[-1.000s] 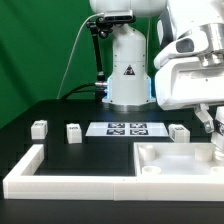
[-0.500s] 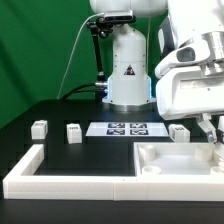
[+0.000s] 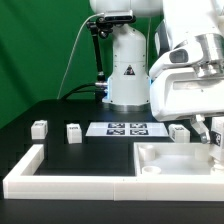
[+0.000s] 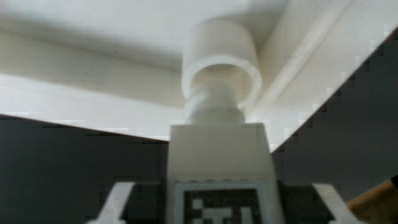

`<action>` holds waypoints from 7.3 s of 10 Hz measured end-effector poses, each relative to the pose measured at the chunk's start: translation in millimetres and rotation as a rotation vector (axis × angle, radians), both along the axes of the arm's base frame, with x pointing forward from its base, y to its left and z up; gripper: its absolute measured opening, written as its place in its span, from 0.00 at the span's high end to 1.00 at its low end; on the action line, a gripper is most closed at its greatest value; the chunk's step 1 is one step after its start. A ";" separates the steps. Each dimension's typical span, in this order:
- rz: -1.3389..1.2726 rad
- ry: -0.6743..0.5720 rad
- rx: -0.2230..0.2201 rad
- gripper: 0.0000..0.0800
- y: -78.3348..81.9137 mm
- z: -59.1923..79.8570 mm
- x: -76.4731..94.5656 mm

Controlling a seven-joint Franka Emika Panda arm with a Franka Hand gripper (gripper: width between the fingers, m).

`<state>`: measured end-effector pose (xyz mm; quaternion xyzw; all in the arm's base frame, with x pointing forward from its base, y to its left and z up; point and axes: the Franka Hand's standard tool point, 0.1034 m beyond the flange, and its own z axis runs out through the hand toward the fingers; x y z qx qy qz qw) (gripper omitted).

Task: Assemble one leg

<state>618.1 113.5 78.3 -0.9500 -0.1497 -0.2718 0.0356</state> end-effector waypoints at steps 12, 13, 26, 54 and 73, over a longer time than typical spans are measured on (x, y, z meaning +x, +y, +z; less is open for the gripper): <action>0.002 0.001 -0.001 0.64 3.1 -18.3 -13.0; 0.002 0.000 -0.001 0.64 3.2 -18.4 -13.2; 0.000 -0.021 -0.001 0.19 2.6 -8.4 -10.9; -1.033 0.665 0.313 0.62 11.0 -4.7 -6.0; -0.069 0.437 -0.042 0.19 16.9 1.0 10.2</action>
Offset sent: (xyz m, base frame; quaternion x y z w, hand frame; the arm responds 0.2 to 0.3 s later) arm -0.0086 0.0010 -0.0069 -0.0081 0.0044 0.0094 0.9999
